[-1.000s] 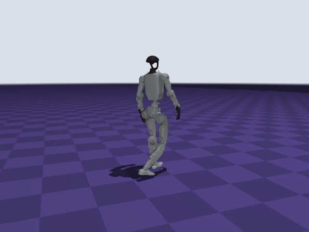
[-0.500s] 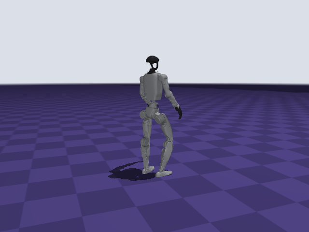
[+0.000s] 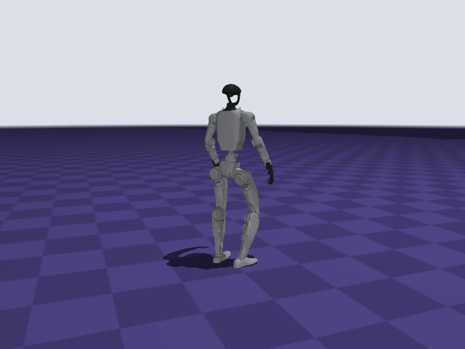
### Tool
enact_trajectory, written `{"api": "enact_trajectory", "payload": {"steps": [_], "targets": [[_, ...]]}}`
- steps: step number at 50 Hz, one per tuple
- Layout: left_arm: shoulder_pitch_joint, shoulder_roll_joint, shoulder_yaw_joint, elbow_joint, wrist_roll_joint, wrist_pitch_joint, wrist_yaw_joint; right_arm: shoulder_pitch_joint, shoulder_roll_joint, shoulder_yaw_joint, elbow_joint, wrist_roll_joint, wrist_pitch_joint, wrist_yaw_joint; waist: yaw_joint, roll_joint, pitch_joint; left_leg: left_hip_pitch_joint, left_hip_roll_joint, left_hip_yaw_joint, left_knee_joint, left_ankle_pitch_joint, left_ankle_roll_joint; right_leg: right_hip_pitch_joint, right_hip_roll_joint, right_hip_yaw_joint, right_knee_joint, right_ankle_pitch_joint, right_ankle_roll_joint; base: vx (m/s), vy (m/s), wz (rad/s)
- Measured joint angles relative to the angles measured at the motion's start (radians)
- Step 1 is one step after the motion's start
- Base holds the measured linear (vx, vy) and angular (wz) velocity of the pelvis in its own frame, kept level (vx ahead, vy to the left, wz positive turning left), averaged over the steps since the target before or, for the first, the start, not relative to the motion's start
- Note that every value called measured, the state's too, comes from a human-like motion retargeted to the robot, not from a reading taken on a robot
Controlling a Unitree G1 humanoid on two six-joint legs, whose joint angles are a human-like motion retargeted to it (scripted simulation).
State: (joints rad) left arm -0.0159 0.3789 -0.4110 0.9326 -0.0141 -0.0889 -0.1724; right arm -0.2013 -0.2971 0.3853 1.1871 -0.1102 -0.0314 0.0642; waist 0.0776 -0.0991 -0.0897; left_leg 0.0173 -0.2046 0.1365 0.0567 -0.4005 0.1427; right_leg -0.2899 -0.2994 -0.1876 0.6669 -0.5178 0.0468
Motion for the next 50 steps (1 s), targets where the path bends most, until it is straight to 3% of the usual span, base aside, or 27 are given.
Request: {"api": "enact_trajectory", "payload": {"steps": [5, 9, 17, 21, 26, 34, 40, 45, 48, 50], "targets": [[-0.027, 0.031, -0.009, -0.003, -0.024, -0.013, 0.064, 0.047, -0.047, -0.054, 0.040, 0.043, -0.007, -0.051, -0.062, -0.032, 0.063, 0.088, -0.085, -0.063, -0.056, 0.014, 0.001, -0.118, -0.073, 0.095, 0.354, -0.010, -0.019, 0.06, 0.12, 0.84], [-0.031, 0.049, -0.015, 0.029, -0.029, -0.007, 0.086, 0.078, -0.056, -0.085, 0.046, 0.083, -0.018, -0.072, -0.112, -0.038, 0.091, 0.148, -0.114, -0.115, -0.111, 0.038, -0.016, -0.218, -0.057, 0.120, 0.458, -0.022, -0.041, 0.14, 0.10, 0.67], [-0.021, 0.038, -0.023, 0.134, -0.034, -0.004, 0.062, 0.096, -0.017, -0.110, 0.034, 0.150, -0.018, -0.074, -0.161, 0.045, 0.101, 0.173, -0.040, -0.161, -0.101, 0.007, -0.056, -0.342, 0.127, 0.045, 0.093, 0.068, 0.016, 0.23, 0.06, 0.40], [0.004, 0.022, -0.031, 0.161, -0.037, -0.002, 0.045, 0.100, 0.003, -0.111, 0.019, 0.160, -0.018, -0.066, -0.150, 0.049, 0.093, 0.187, -0.042, -0.174, -0.104, -0.006, -0.057, -0.394, 0.151, 0.013, -0.067, 0.084, 0.047, 0.29, 0.01, 0.14], [0.021, -0.009, -0.041, 0.175, -0.044, 0.001, 0.020, 0.089, 0.013, -0.108, 0.005, 0.166, -0.013, -0.051, -0.127, 0.073, 0.066, 0.204, -0.022, -0.195, -0.101, -0.027, -0.059, -0.404, 0.171, -0.043, -0.211, 0.128, 0.046, 0.36, -0.04, 0.16], [0.070, -0.070, -0.057, 0.144, -0.052, 0.006, -0.026, 0.080, -0.008, -0.084, -0.020, 0.140, -0.005, -0.023, -0.119, 0.112, 0.027, 0.240, 0.029, -0.131, 0.037, -0.001, -0.136, -0.368, 0.150, -0.088, -0.094, 0.156, -0.005, 0.48, -0.11, 0.41], [0.099, -0.085, -0.071, 0.104, -0.092, 0.011, -0.046, 0.071, -0.030, -0.045, -0.056, 0.134, -0.006, -0.013, -0.118, 0.162, 0.005, 0.171, 0.118, -0.164, 0.366, 0.155, -0.279, -0.266, 0.221, -0.100, -0.066, 0.106, -0.071, 0.52, -0.23, 0.13], [0.083, -0.066, -0.059, 0.036, -0.157, 0.013, -0.040, 0.046, -0.042, -0.024, -0.083, 0.150, -0.009, -0.025, -0.097, 0.248, 0.000, 0.016, 0.303, -0.127, 0.832, 0.350, -0.381, -0.144, 0.362, -0.134, -0.159, 0.091, -0.145, 0.45, -0.21, -0.08], [0.054, -0.045, -0.042, -0.022, -0.209, 0.012, -0.013, 0.015, -0.042, -0.018, -0.080, 0.158, -0.005, -0.044, -0.065, 0.278, 0.000, -0.100, 0.419, -0.107, 1.086, 0.367, -0.353, -0.082, 0.438, -0.132, -0.200, 0.075, -0.175, 0.42, -0.15, -0.25], [0.031, -0.030, -0.028, -0.063, -0.242, 0.011, 0.007, -0.012, -0.038, -0.012, -0.072, 0.161, 0.000, -0.060, -0.038, 0.286, 0.003, -0.182, 0.500, -0.094, 1.226, 0.300, -0.282, -0.034, 0.482, -0.121, -0.235, 0.069, -0.182, 0.41, -0.11, -0.34]]}}
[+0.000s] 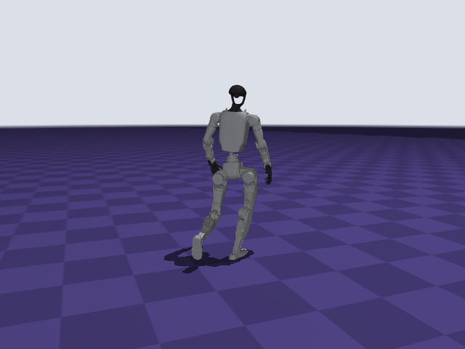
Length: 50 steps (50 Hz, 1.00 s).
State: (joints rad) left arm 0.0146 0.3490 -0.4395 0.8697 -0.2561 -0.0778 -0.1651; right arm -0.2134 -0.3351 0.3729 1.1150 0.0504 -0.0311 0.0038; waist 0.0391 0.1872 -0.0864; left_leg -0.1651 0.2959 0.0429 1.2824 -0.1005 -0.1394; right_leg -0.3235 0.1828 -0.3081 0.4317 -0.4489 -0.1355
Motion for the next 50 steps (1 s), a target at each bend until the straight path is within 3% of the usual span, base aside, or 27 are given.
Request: {"api": "enact_trajectory", "payload": {"steps": [3, 5, 10, 17, 22, 27, 30, 32, 35, 39, 42, 45, 50], "targets": [[-0.030, 0.021, 0.024, -0.060, -0.045, -0.001, 0.033, -0.046, 0.013, 0.012, 0.008, 0.004, 0.009, -0.020, 0.049, -0.007, 0.009, -0.126, 0.074, 0.005, 0.120, -0.163, 0.112, 0.080, 0.048, 0.038, -0.057, -0.004, 0.006, 0.41, -0.05, -0.46], [-0.063, 0.046, 0.045, -0.104, -0.078, 0.009, 0.054, -0.101, 0.027, 0.014, 0.009, 0.007, 0.018, -0.028, 0.075, -0.047, 0.026, -0.216, 0.062, 0.009, 0.123, -0.251, 0.170, 0.165, 0.054, 0.081, -0.170, 0.026, 0.017, 0.42, -0.01, -0.46], [-0.045, 0.050, 0.079, -0.152, -0.111, 0.003, 0.087, -0.153, 0.059, 0.043, -0.047, 0.013, 0.018, -0.035, 0.136, -0.082, 0.046, -0.388, -0.008, 0.013, -0.049, -0.394, 0.207, 0.295, 0.056, 0.180, -0.237, 0.007, 0.041, 0.45, 0.05, -0.61], [0.009, 0.018, 0.098, -0.064, -0.072, -0.002, 0.091, -0.178, 0.092, 0.086, -0.131, -0.012, 0.002, -0.016, 0.130, -0.133, 0.045, -0.499, -0.186, 0.034, -0.614, -0.298, 0.120, 0.406, -0.027, 0.269, -0.299, -0.036, 0.061, 0.49, 0.09, -0.39], [0.059, -0.003, 0.098, 0.030, -0.007, 0.017, 0.084, -0.143, 0.086, 0.103, -0.155, -0.060, -0.002, -0.008, 0.098, -0.113, 0.019, -0.542, -0.215, 0.029, -0.824, -0.283, 0.098, 0.424, -0.036, 0.312, -0.211, -0.104, 0.065, 0.52, 0.16, -0.28], [0.094, -0.020, 0.092, 0.113, 0.033, 0.033, 0.085, -0.061, 0.074, 0.102, -0.112, -0.087, 0.011, -0.008, 0.073, -0.138, -0.006, -0.548, -0.252, 0.048, -0.761, -0.194, 0.130, 0.414, -0.101, 0.335, -0.033, -0.167, 0.082, 0.61, 0.20, -0.23], [0.102, -0.025, 0.089, 0.152, 0.028, 0.041, 0.084, 0.008, 0.060, 0.094, -0.049, -0.098, 0.026, -0.004, 0.063, -0.189, -0.027, -0.543, -0.299, 0.085, -0.656, -0.162, 0.167, 0.392, -0.172, 0.366, 0.132, -0.169, 0.129, 0.67, 0.22, -0.06], [0.101, -0.026, 0.080, 0.161, 0.013, 0.040, 0.087, 0.056, 0.048, 0.084, -0.008, -0.104, 0.035, 0.006, 0.046, -0.242, -0.041, -0.512, -0.363, 0.120, -0.653, -0.147, 0.200, 0.362, -0.234, 0.394, 0.263, -0.107, 0.189, 0.65, 0.22, 0.25], [0.086, -0.020, 0.063, 0.148, -0.017, 0.036, 0.096, 0.118, 0.023, 0.065, 0.038, -0.108, 0.050, 0.035, 0.007, -0.341, -0.060, -0.418, -0.503, 0.160, -0.768, -0.121, 0.251, 0.304, -0.334, 0.454, 0.464, 0.108, 0.319, 0.61, 0.18, 0.48], [0.040, -0.002, 0.041, 0.092, -0.043, 0.026, 0.123, 0.157, -0.015, 0.042, 0.050, -0.089, 0.064, 0.056, -0.046, -0.387, -0.072, -0.322, -0.602, 0.153, -0.828, -0.155, 0.291, 0.201, -0.393, 0.482, 0.720, 0.332, 0.391, 0.56, 0.13, 0.31], [-0.006, 0.019, 0.023, 0.047, -0.054, 0.014, 0.150, 0.162, -0.030, 0.030, 0.030, -0.067, 0.058, 0.042, -0.086, -0.399, -0.070, -0.258, -0.646, 0.144, -0.834, -0.204, 0.310, 0.098, -0.454, 0.461, 0.900, 0.320, 0.346, 0.52, 0.12, 0.11], [-0.064, 0.044, 0.004, 0.010, -0.057, 0.006, 0.173, 0.145, -0.033, 0.020, -0.011, -0.038, 0.044, 0.015, -0.122, -0.393, -0.054, -0.173, -0.668, 0.125, -0.868, -0.242, 0.313, -0.026, -0.519, 0.426, 1.013, 0.186, 0.249, 0.49, 0.11, -0.02], [-0.176, 0.072, -0.023, -0.023, -0.044, 0.001, 0.192, 0.092, -0.023, 0.022, -0.106, 0.014, 0.019, -0.029, -0.163, -0.327, 0.007, 0.052, -0.639, 0.057, -1.024, -0.265, 0.286, -0.201, -0.499, 0.343, 0.938, 0.007, 0.156, 0.48, 0.08, -0.05]]}}
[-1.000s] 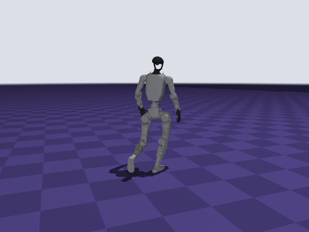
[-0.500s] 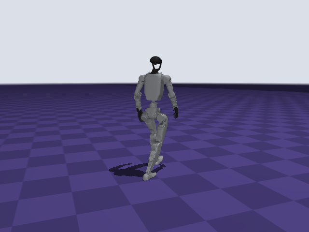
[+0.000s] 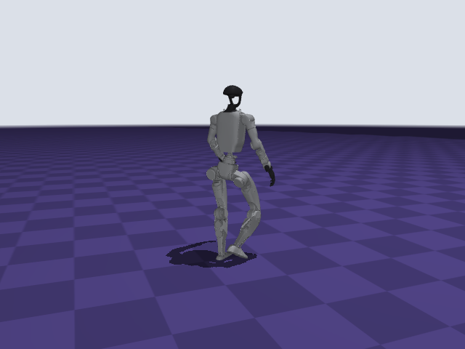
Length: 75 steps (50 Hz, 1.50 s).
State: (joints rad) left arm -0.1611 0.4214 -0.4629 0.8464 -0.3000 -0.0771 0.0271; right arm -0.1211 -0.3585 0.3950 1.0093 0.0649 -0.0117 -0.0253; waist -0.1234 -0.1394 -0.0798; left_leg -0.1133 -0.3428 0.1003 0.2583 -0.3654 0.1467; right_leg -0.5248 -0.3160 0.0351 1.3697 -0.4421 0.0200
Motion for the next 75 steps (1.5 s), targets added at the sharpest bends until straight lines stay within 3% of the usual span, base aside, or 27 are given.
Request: {"api": "enact_trajectory", "payload": {"steps": [3, 7, 13, 15, 20, 23, 27, 28, 30, 33, 36, 40, 44, 48, 50, 52, 55, 57, 59, 62, 66, 72, 75], "targets": [[-0.031, -0.006, -0.029, -0.006, 0.015, -0.005, -0.006, -0.011, 0.018, 0.007, -0.048, 0.020, -0.013, -0.019, -0.026, 0.031, 0.022, 0.104, 0.020, -0.038, -0.052, -0.022, -0.017, -0.076, 0.040, -0.051, -0.165, -0.033, 0.007, 0.50, 0.04, 0.04], [-0.049, -0.028, -0.063, 0.012, 0.047, -0.022, -0.031, -0.020, 0.040, 0.010, -0.081, 0.031, -0.023, -0.038, -0.037, 0.087, 0.035, 0.219, 0.073, -0.074, -0.140, -0.032, -0.040, -0.132, 0.128, -0.122, -0.517, 0.002, 0.054, 0.54, 0.01, -0.12], [0.000, -0.078, -0.095, 0.075, 0.133, -0.035, -0.056, 0.016, 0.058, -0.001, -0.079, 0.002, -0.031, -0.059, 0.001, 0.121, -0.016, 0.248, 0.113, -0.053, -0.130, -0.075, -0.067, -0.203, 0.213, -0.169, -0.959, 0.083, 0.109, 0.57, -0.03, -0.45], [0.009, -0.083, -0.093, 0.100, 0.156, -0.028, -0.075, 0.015, 0.051, -0.013, -0.064, -0.008, -0.027, -0.049, -0.012, 0.125, -0.022, 0.263, 0.125, -0.084, -0.100, -0.084, -0.079, -0.203, 0.215, -0.183, -0.989, 0.105, 0.108, 0.70, -0.08, 0.34], [0.108, -0.116, -0.079, 0.176, 0.208, -0.008, -0.123, 0.071, 0.039, -0.012, -0.012, -0.052, -0.014, -0.012, -0.008, 0.150, -0.040, 0.289, 0.169, -0.150, 0.107, -0.043, -0.147, -0.203, 0.272, -0.169, -0.770, 0.161, 0.052, 0.76, -0.15, -0.12], [0.180, -0.126, -0.060, 0.223, 0.220, 0.000, -0.148, 0.116, 0.026, -0.003, -0.003, -0.082, -0.008, 0.015, -0.011, 0.196, -0.022, 0.248, 0.230, -0.189, 0.396, 0.063, -0.242, -0.143, 0.358, -0.173, -0.666, 0.144, -0.002, 0.76, -0.18, -0.26], [0.237, -0.115, -0.031, 0.232, 0.215, 0.012, -0.160, 0.163, 0.009, -0.008, -0.029, -0.101, -0.005, 0.027, 0.017, 0.265, -0.023, 0.082, 0.335, -0.199, 0.816, 0.302, -0.359, -0.058, 0.490, -0.180, -0.667, 0.090, -0.089, 0.72, -0.12, -0.55], [0.242, -0.111, -0.024, 0.225, 0.209, 0.013, -0.154, 0.168, 0.005, -0.009, -0.036, -0.105, -0.006, 0.022, 0.029, 0.267, -0.025, 0.032, 0.359, -0.186, 0.904, 0.326, -0.355, -0.037, 0.509, -0.172, -0.663, 0.067, -0.103, 0.73, -0.07, -0.61], [0.251, -0.106, -0.012, 0.207, 0.195, 0.014, -0.135, 0.176, 0.000, -0.008, -0.046, -0.115, -0.007, 0.001, 0.054, 0.264, -0.029, -0.076, 0.424, -0.148, 1.061, 0.283, -0.291, 0.012, 0.538, -0.154, -0.656, 0.019, -0.118, 0.73, -0.06, -0.57], [0.228, -0.077, 0.018, 0.162, 0.155, 0.026, -0.114, 0.133, -0.006, -0.011, -0.060, -0.126, -0.006, -0.029, 0.095, 0.232, -0.022, -0.260, 0.505, -0.100, 1.163, 0.120, -0.153, 0.141, 0.561, -0.099, -0.765, 0.000, -0.108, 0.73, -0.02, -0.57], [0.230, -0.068, 0.049, 0.126, 0.127, 0.025, -0.095, 0.086, -0.011, -0.008, -0.087, -0.129, -0.011, -0.047, 0.136, 0.198, -0.009, -0.401, 0.514, -0.059, 1.087, -0.013, -0.084, 0.276, 0.557, -0.025, -0.842, -0.030, -0.089, 0.77, 0.04, -0.69], [0.243, -0.074, 0.086, 0.109, 0.106, 0.014, -0.078, 0.000, -0.020, 0.009, -0.132, -0.118, -0.028, -0.049, 0.167, 0.163, 0.008, -0.520, 0.455, -0.018, 0.761, -0.057, -0.101, 0.451, 0.519, 0.071, -0.942, -0.058, -0.067, 0.82, 0.08, -0.69], [0.246, -0.085, 0.113, 0.114, 0.118, 0.006, -0.066, -0.094, -0.029, 0.031, -0.174, -0.126, -0.037, -0.045, 0.167, 0.139, 0.005, -0.546, 0.356, -0.007, 0.290, 0.037, -0.169, 0.557, 0.454, 0.115, -0.984, -0.090, -0.054, 0.85, 0.11, -0.43], [0.255, -0.100, 0.136, 0.130, 0.130, 0.009, -0.055, -0.141, -0.026, 0.038, -0.201, -0.130, -0.037, -0.050, 0.174, 0.123, -0.024, -0.573, 0.298, 0.005, 0.170, 0.099, -0.169, 0.578, 0.415, 0.128, -0.852, -0.141, -0.028, 0.90, 0.14, -0.39], [0.263, -0.114, 0.144, 0.141, 0.128, 0.012, -0.050, -0.134, -0.016, 0.035, -0.200, -0.126, -0.036, -0.053, 0.166, 0.097, -0.042, -0.584, 0.251, 0.016, 0.236, 0.159, -0.142, 0.573, 0.385, 0.139, -0.734, -0.132, 0.011, 0.92, 0.15, -0.15], [0.260, -0.120, 0.150, 0.167, 0.121, 0.020, -0.049, -0.112, 0.000, 0.032, -0.185, -0.114, -0.029, -0.045, 0.158, 0.029, -0.049, -0.576, 0.177, 0.054, 0.328, 0.180, -0.099, 0.544, 0.299, 0.139, -0.528, -0.077, 0.083, 0.92, 0.14, -0.08], [0.241, -0.120, 0.143, 0.196, 0.110, 0.024, -0.053, -0.063, 0.027, 0.028, -0.159, -0.099, -0.017, -0.009, 0.126, -0.068, -0.055, -0.531, 0.062, 0.092, 0.375, 0.147, -0.028, 0.439, 0.187, 0.144, -0.187, 0.189, 0.204, 0.87, 0.10, 0.10], [0.216, -0.114, 0.132, 0.196, 0.113, 0.024, -0.053, -0.042, 0.036, 0.032, -0.144, -0.101, -0.011, 0.011, 0.099, -0.082, -0.055, -0.461, 0.022, 0.085, 0.342, 0.109, -0.004, 0.329, 0.149, 0.133, -0.016, 0.304, 0.204, 0.85, 0.08, -0.04], [0.187, -0.107, 0.118, 0.191, 0.119, 0.025, -0.048, -0.021, 0.038, 0.036, -0.133, -0.105, -0.011, 0.020, 0.072, -0.075, -0.048, -0.366, 0.002, 0.070, 0.284, 0.074, 0.005, 0.208, 0.098, 0.106, 0.103, 0.272, 0.139, 0.83, 0.09, -0.23], [0.142, -0.100, 0.101, 0.182, 0.126, 0.025, -0.033, 0.021, 0.033, 0.035, -0.123, -0.106, -0.016, 0.021, 0.030, -0.045, -0.031, -0.182, -0.006, 0.028, 0.148, 0.043, -0.003, 0.036, 0.043, 0.053, 0.147, 0.134, 0.039, 0.81, 0.08, -0.24], [0.087, -0.095, 0.090, 0.152, 0.116, 0.013, -0.013, 0.095, 0.022, 0.009, -0.116, -0.096, -0.022, 0.010, -0.023, 0.011, 0.000, 0.063, 0.024, -0.043, 0.006, 0.005, -0.026, -0.105, 0.050, -0.047, -0.072, 0.035, 0.010, 0.79, 0.02, -0.09], [0.007, -0.084, 0.072, 0.117, 0.114, -0.028, -0.009, 0.185, 0.016, -0.048, -0.051, -0.090, -0.014, 0.001, -0.038, 0.087, 0.006, 0.294, 0.120, -0.083, -0.119, -0.025, -0.070, -0.142, 0.188, -0.185, -0.781, 0.111, 0.114, 0.77, -0.06, -0.29], [-0.010, -0.089, 0.072, 0.116, 0.123, -0.036, -0.012, 0.224, 0.018, -0.057, -0.003, -0.101, -0.002, 0.017, -0.037, 0.084, -0.020, 0.318, 0.127, -0.087, -0.069, -0.036, -0.098, -0.177, 0.213, -0.189, -0.915, 0.131, 0.140, 0.81, -0.10, -0.37]]}}
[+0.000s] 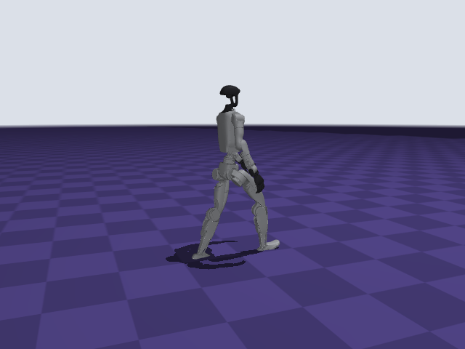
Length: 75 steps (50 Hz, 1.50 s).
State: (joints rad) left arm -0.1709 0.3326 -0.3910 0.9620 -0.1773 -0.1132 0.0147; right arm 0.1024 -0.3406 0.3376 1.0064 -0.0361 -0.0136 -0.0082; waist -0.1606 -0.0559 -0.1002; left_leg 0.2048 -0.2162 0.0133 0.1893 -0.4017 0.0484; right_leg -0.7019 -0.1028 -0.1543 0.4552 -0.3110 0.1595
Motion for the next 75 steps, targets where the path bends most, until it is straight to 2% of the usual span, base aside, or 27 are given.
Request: {"api": "enact_trajectory", "payload": {"steps": [3, 5, 8, 10, 12, 15, 17, 20, 22, 27, 30, 33, 36, 38, 39, 40, 42, 43, 45, 49, 52, 59, 62, 65, 70, 72, 75], "targets": [[0.021, -0.026, 0.009, 0.016, -0.007, 0.001, -0.009, 0.039, 0.008, 0.002, 0.045, -0.014, 0.014, 0.022, 0.014, 0.006, -0.030, 0.005, 0.018, -0.022, 0.133, 0.017, -0.037, -0.015, 0.041, 0.016, 0.099, 0.077, -0.034, 0.89, -0.12, -0.38], [0.046, -0.049, 0.016, 0.051, -0.023, 0.008, -0.030, 0.056, 0.004, 0.005, 0.078, -0.024, 0.021, 0.045, 0.010, 0.041, -0.026, -0.023, 0.070, -0.039, 0.356, 0.037, -0.084, 0.006, 0.087, 0.005, 0.218, 0.103, -0.079, 0.91, -0.13, -0.22], [0.093, -0.087, 0.019, 0.104, -0.020, 0.024, -0.059, 0.064, 0.004, 0.015, 0.082, -0.027, 0.024, 0.063, 0.018, 0.138, -0.009, -0.179, 0.200, -0.052, 0.826, 0.227, -0.194, 0.038, 0.214, -0.041, 0.317, 0.071, -0.172, 0.81, -0.12, -0.49], [0.114, -0.104, 0.014, 0.124, -0.008, 0.042, -0.076, 0.055, 0.003, 0.020, 0.064, -0.027, 0.024, 0.063, 0.037, 0.171, -0.015, -0.298, 0.269, -0.047, 1.044, 0.338, -0.208, 0.067, 0.278, -0.038, 0.326, 0.030, -0.216, 0.79, -0.09, -0.79], [0.125, -0.109, 0.009, 0.136, 0.000, 0.058, -0.089, 0.031, 0.004, 0.029, 0.034, -0.029, 0.021, 0.052, 0.059, 0.171, -0.019, -0.422, 0.338, -0.028, 1.196, 0.308, -0.137, 0.124, 0.318, -0.015, 0.301, -0.007, -0.231, 0.78, -0.08, -0.84], [0.142, -0.103, 0.019, 0.141, 0.005, 0.074, -0.099, -0.018, 0.005, 0.041, -0.027, -0.034, 0.013, 0.030, 0.101, 0.147, -0.014, -0.590, 0.407, -0.004, 1.294, 0.148, -0.010, 0.247, 0.358, 0.045, 0.222, -0.047, -0.223, 0.76, -0.06, -0.93], [0.162, -0.094, 0.040, 0.135, -0.003, 0.078, -0.098, -0.056, 0.003, 0.045, -0.081, -0.037, 0.002, 0.021, 0.128, 0.122, -0.002, -0.672, 0.416, 0.015, 1.247, 0.044, 0.045, 0.349, 0.368, 0.100, 0.167, -0.074, -0.211, 0.76, -0.03, -1.01], [0.202, -0.085, 0.085, 0.133, -0.014, 0.074, -0.088, -0.114, -0.006, 0.055, -0.172, -0.036, -0.019, 0.013, 0.160, 0.090, 0.016, -0.759, 0.385, 0.043, 1.055, -0.048, 0.064, 0.491, 0.362, 0.193, 0.104, -0.114, -0.199, 0.79, 0.00, -1.16], [0.223, -0.083, 0.118, 0.145, -0.019, 0.068, -0.074, -0.155, -0.015, 0.068, -0.231, -0.034, -0.035, 0.014, 0.169, 0.072, 0.021, -0.789, 0.338, 0.058, 0.844, -0.044, 0.031, 0.570, 0.341, 0.253, 0.067, -0.131, -0.190, 0.82, 0.03, -1.22], [0.249, -0.073, 0.185, 0.171, 0.001, 0.050, -0.035, -0.257, -0.034, 0.090, -0.346, -0.046, -0.052, 0.018, 0.164, 0.041, 0.002, -0.765, 0.189, 0.071, 0.126, 0.167, -0.082, 0.684, 0.261, 0.348, -0.008, -0.179, -0.174, 0.84, 0.07, -0.81], [0.266, -0.067, 0.213, 0.187, 0.012, 0.049, -0.010, -0.283, -0.030, 0.095, -0.381, -0.061, -0.059, 0.005, 0.177, 0.042, -0.017, -0.802, 0.158, 0.065, 0.045, 0.218, -0.101, 0.703, 0.243, 0.339, 0.059, -0.226, -0.172, 0.88, 0.12, -0.81], [0.277, -0.067, 0.244, 0.221, 0.001, 0.055, 0.010, -0.280, -0.017, 0.095, -0.379, -0.064, -0.056, -0.006, 0.183, -0.006, -0.032, -0.812, 0.088, 0.081, 0.134, 0.292, -0.072, 0.723, 0.186, 0.372, 0.201, -0.234, -0.121, 0.91, 0.17, -0.67], [0.288, -0.070, 0.262, 0.263, -0.018, 0.063, 0.016, -0.248, 0.009, 0.101, -0.340, -0.057, -0.048, -0.002, 0.169, -0.087, -0.035, -0.832, -0.006, 0.121, 0.338, 0.268, -0.008, 0.723, 0.107, 0.396, 0.433, -0.136, -0.004, 0.87, 0.17, -0.33], [0.286, -0.065, 0.264, 0.289, -0.031, 0.067, 0.011, -0.224, 0.029, 0.108, -0.299, -0.041, -0.041, 0.017, 0.155, -0.132, -0.030, -0.822, -0.053, 0.144, 0.446, 0.196, 0.040, 0.692, 0.083, 0.403, 0.621, 0.044, 0.087, 0.83, 0.08, -0.22], [0.278, -0.059, 0.261, 0.297, -0.032, 0.069, 0.006, -0.216, 0.037, 0.110, -0.276, -0.033, -0.038, 0.029, 0.149, -0.141, -0.025, -0.803, -0.058, 0.145, 0.476, 0.157, 0.056, 0.661, 0.090, 0.388, 0.708, 0.144, 0.102, 0.81, -0.02, -0.31], [0.269, -0.052, 0.256, 0.304, -0.031, 0.071, 0.003, -0.210, 0.044, 0.112, -0.253, -0.027, -0.035, 0.042, 0.145, -0.143, -0.021, -0.780, -0.057, 0.142, 0.498, 0.118, 0.068, 0.624, 0.101, 0.365, 0.789, 0.241, 0.102, 0.80, 0.01, -0.34], [0.253, -0.050, 0.235, 0.305, -0.016, 0.073, 0.002, -0.188, 0.050, 0.117, -0.209, -0.023, -0.030, 0.055, 0.121, -0.136, -0.014, -0.729, -0.072, 0.141, 0.511, 0.059, 0.092, 0.529, 0.076, 0.347, 0.928, 0.274, 0.101, 0.77, 0.16, -0.21], [0.243, -0.052, 0.221, 0.303, -0.005, 0.075, 0.004, -0.176, 0.049, 0.117, -0.187, -0.022, -0.028, 0.058, 0.105, -0.133, -0.010, -0.697, -0.089, 0.140, 0.500, 0.038, 0.103, 0.475, 0.051, 0.350, 0.985, 0.244, 0.100, 0.75, 0.23, -0.09], [0.207, -0.053, 0.195, 0.299, 0.015, 0.077, 0.008, -0.159, 0.046, 0.111, -0.137, -0.020, -0.030, 0.059, 0.076, -0.126, 0.000, -0.597, -0.113, 0.127, 0.417, 0.019, 0.110, 0.360, -0.013, 0.326, 1.055, 0.139, 0.034, 0.73, 0.17, -0.09], [0.137, -0.053, 0.159, 0.258, 0.026, 0.071, 0.027, -0.096, 0.031, 0.084, -0.058, -0.008, -0.030, 0.037, 0.023, -0.083, 0.033, -0.375, -0.115, 0.067, 0.271, -0.016, 0.098, 0.178, -0.082, 0.245, 0.970, -0.038, -0.078, 0.73, 0.07, -0.03], [0.076, -0.042, 0.141, 0.200, 0.016, 0.050, 0.042, -0.048, 0.020, 0.047, -0.007, 0.009, -0.025, 0.019, -0.005, -0.043, 0.064, -0.229, -0.087, 0.018, 0.205, -0.050, 0.086, 0.103, -0.076, 0.171, 0.749, -0.076, -0.094, 0.72, -0.01, 0.10], [-0.057, -0.009, 0.112, 0.077, 0.018, -0.020, 0.069, 0.031, 0.015, -0.028, 0.105, 0.048, -0.012, -0.006, -0.002, 0.049, 0.058, -0.074, 0.020, -0.021, 0.167, -0.133, 0.042, 0.109, 0.075, 0.041, -0.088, 0.068, 0.012, 0.72, -0.09, -0.12], [-0.061, -0.021, 0.108, 0.056, 0.017, -0.032, 0.071, 0.064, 0.022, -0.034, 0.130, 0.048, -0.006, -0.002, 0.003, 0.056, 0.030, -0.068, 0.039, -0.011, 0.268, -0.142, 0.013, 0.070, 0.102, 0.044, -0.074, 0.099, 0.011, 0.78, -0.12, -0.21], [-0.034, -0.045, 0.108, 0.060, 0.001, -0.029, 0.059, 0.082, 0.026, -0.034, 0.142, 0.045, -0.004, 0.005, 0.003, 0.083, 0.010, -0.076, 0.086, -0.026, 0.446, -0.125, -0.023, 0.053, 0.148, 0.044, 0.085, 0.141, -0.034, 0.88, -0.11, -0.18], [0.053, -0.108, 0.090, 0.129, -0.003, 0.011, 0.008, 0.061, 0.011, -0.001, 0.086, 0.028, -0.004, 0.018, -0.007, 0.195, 0.048, -0.236, 0.247, -0.052, 1.031, 0.174, -0.157, 0.082, 0.277, -0.008, 0.341, 0.034, -0.171, 0.84, -0.10, -0.19], [0.079, -0.123, 0.074, 0.154, 0.016, 0.033, -0.010, 0.033, 0.005, 0.014, 0.040, 0.017, -0.009, 0.015, 0.010, 0.207, 0.052, -0.345, 0.308, -0.040, 1.196, 0.224, -0.131, 0.127, 0.308, 0.003, 0.342, -0.014, -0.201, 0.81, -0.09, -0.30], [0.111, -0.128, 0.059, 0.184, 0.044, 0.056, -0.030, -0.020, -0.007, 0.037, -0.046, 0.000, -0.020, 0.001, 0.047, 0.197, 0.057, -0.516, 0.389, -0.015, 1.336, 0.131, -0.030, 0.236, 0.335, 0.034, 0.281, -0.068, -0.212, 0.78, -0.09, -0.28]]}}
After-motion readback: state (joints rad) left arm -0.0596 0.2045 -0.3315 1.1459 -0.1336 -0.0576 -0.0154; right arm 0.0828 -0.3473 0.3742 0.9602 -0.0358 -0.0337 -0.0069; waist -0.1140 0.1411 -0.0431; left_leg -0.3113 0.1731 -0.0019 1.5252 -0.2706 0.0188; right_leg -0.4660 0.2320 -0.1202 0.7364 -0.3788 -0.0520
